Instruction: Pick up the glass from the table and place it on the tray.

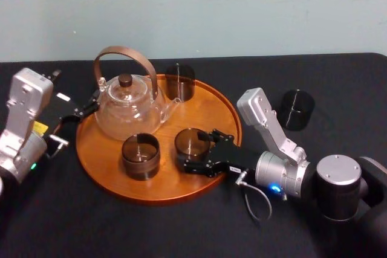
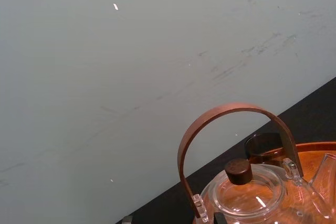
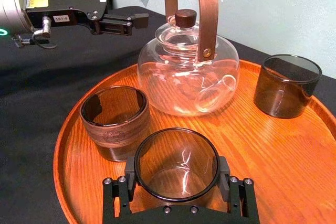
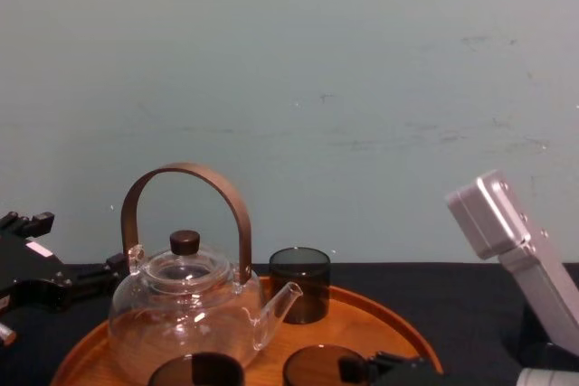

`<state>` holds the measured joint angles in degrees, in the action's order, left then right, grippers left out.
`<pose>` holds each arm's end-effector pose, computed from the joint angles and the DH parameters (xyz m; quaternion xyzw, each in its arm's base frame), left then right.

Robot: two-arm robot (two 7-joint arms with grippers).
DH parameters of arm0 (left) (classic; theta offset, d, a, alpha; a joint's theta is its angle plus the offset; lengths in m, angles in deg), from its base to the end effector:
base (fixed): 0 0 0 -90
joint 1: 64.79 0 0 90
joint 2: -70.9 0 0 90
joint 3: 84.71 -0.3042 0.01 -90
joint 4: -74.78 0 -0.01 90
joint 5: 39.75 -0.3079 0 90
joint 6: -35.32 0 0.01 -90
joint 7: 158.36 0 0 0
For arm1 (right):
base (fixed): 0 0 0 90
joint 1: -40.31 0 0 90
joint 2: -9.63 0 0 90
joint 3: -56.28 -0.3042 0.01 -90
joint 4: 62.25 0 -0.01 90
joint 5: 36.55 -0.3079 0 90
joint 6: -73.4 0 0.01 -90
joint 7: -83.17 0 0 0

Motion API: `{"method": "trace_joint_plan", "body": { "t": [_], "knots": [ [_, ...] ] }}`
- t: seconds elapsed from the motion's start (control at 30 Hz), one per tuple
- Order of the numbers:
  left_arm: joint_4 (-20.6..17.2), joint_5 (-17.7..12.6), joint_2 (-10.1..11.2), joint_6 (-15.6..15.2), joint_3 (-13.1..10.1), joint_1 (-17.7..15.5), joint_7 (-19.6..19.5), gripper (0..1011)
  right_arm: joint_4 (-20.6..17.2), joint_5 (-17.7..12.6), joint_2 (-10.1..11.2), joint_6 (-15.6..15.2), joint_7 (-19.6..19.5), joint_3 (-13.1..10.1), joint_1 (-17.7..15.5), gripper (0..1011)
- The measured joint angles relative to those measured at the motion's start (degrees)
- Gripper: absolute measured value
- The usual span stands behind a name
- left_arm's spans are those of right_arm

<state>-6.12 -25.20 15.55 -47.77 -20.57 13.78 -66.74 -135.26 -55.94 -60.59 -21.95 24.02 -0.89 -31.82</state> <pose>0.3595 0.0910 -0.3135 0.1415 -0.1325 0.5799 0.7913 0.3836 0.0209 -0.3392 -0.1365 0.0633 -0.3016 0.9415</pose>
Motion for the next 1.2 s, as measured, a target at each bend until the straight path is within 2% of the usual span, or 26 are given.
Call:
{"method": "trace_joint_plan", "body": {
  "t": [0.17,0.6,0.73,1.2],
  "knots": [
    [0.0,0.0,0.0,0.0,0.0,0.0,0.0,1001,0.0,0.1,0.0,-0.2,0.0,0.0,0.0,998],
    [0.0,0.0,0.0,0.0,0.0,0.0,0.0,1002,-0.4,-0.4,0.3,-0.1,0.5,-0.3,-0.1,1002],
    [0.0,0.0,0.0,0.0,0.0,0.0,0.0,1001,-2.1,-0.9,1.0,0.0,0.5,-0.8,-0.8,1002],
    [0.0,0.0,0.0,0.0,0.0,0.0,0.0,1001,-11.8,-1.0,4.9,-0.3,-1.5,-2.6,-4.5,1002]
  ]
}}
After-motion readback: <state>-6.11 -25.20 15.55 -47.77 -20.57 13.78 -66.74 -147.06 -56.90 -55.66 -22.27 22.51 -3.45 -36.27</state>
